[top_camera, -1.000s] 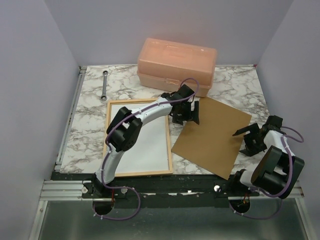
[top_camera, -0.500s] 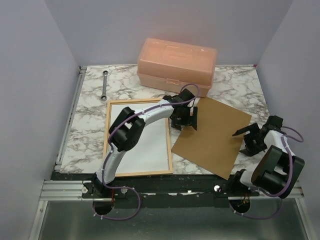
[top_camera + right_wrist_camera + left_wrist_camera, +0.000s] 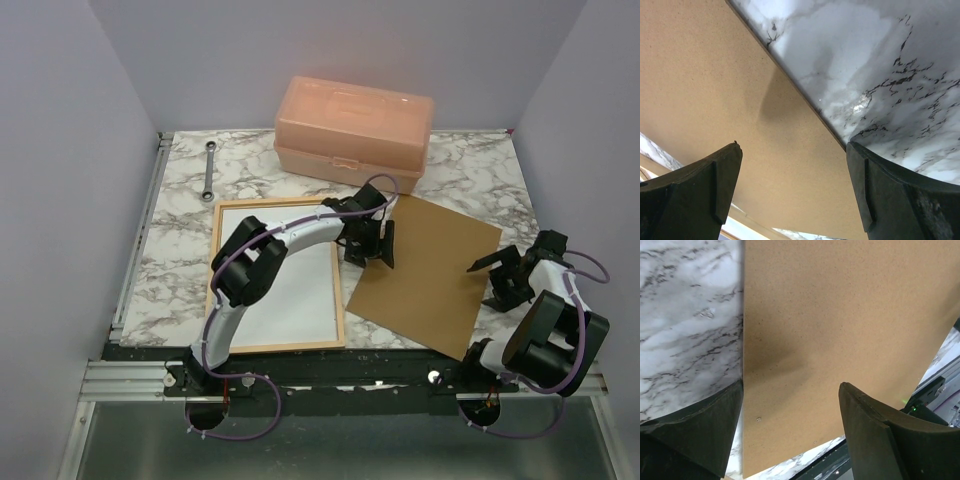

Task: Put the photo into the frame
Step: Move the photo frame item to the photo frame.

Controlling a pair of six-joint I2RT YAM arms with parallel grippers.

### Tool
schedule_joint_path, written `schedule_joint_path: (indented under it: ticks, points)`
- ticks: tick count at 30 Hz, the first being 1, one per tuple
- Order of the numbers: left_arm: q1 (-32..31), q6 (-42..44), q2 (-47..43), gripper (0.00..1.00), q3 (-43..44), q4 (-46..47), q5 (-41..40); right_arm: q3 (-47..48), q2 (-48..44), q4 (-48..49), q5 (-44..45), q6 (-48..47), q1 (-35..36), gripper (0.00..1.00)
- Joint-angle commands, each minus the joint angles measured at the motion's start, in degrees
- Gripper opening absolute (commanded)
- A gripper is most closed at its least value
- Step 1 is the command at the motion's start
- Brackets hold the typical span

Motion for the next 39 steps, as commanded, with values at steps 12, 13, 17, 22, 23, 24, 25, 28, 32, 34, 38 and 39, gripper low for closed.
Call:
schedule_joint_path:
  ticks: [12, 13, 17, 22, 23, 24, 25, 28, 32, 34, 38, 39]
  points:
    - [-6.9, -6.37, -13.03, 0.75, -12.28, 5.02, 11.55, 0.16, 0.54, -3.27, -5.19, 0.8, 0.48, 0.93]
    - [-6.92, -6.4, -13.93, 0.75, -12.64, 5.02, 11.09, -0.03, 0.49, -3.07, -5.44, 0.78, 0.48, 0.93]
    - [-6.83, -6.12, -17.11, 0.75, -12.29, 4.64, 9.17, -0.77, 0.04, -2.04, -7.47, 0.6, 0.48, 0.93]
    - [-6.83, -5.84, -19.61, 0.75, -11.72, 3.01, 6.96, -1.25, -0.03, -1.11, -9.49, 0.02, 0.48, 0.93]
    - [-6.84, -5.87, -20.12, 0.75, -11.8, 2.54, 6.31, -1.38, -0.04, -0.68, -10.29, -0.12, 0.48, 0.92]
    - [-6.83, -5.85, -20.61, 0.75, -12.08, 2.0, 5.63, -1.51, 0.03, -0.06, -11.44, -0.26, 0.47, 0.92]
    - [-6.81, -5.85, -21.23, 0.75, -12.34, 1.48, 4.95, -1.66, 0.12, 0.31, -12.13, -0.23, 0.48, 0.92]
    - [-6.58, -5.97, -22.97, 0.75, -13.47, 0.38, 3.34, -2.22, 0.81, 1.64, -15.08, -0.6, 0.57, 0.92]
    - [-5.6, -6.27, -25.17, 0.76, -16.32, 0.28, 2.48, -2.64, 1.86, 2.76, -17.41, -1.37, 1.52, 0.92]
    - [-4.76, -6.59, -26.24, 0.76, -18.32, 1.24, 2.56, -2.83, 2.11, 3.25, -18.11, -1.35, 2.79, 0.92]
    - [-3.11, -6.94, -27.85, 0.76, -21.82, 2.57, 2.7, -3.01, 2.47, 5.09, -18.47, 0.17, 7.5, 0.92]
    - [-2.74, -6.99, -28.45, 0.76, -22.38, 2.59, 2.49, -3.02, 2.6, 5.63, -18.32, 1.03, 9.46, 0.92]
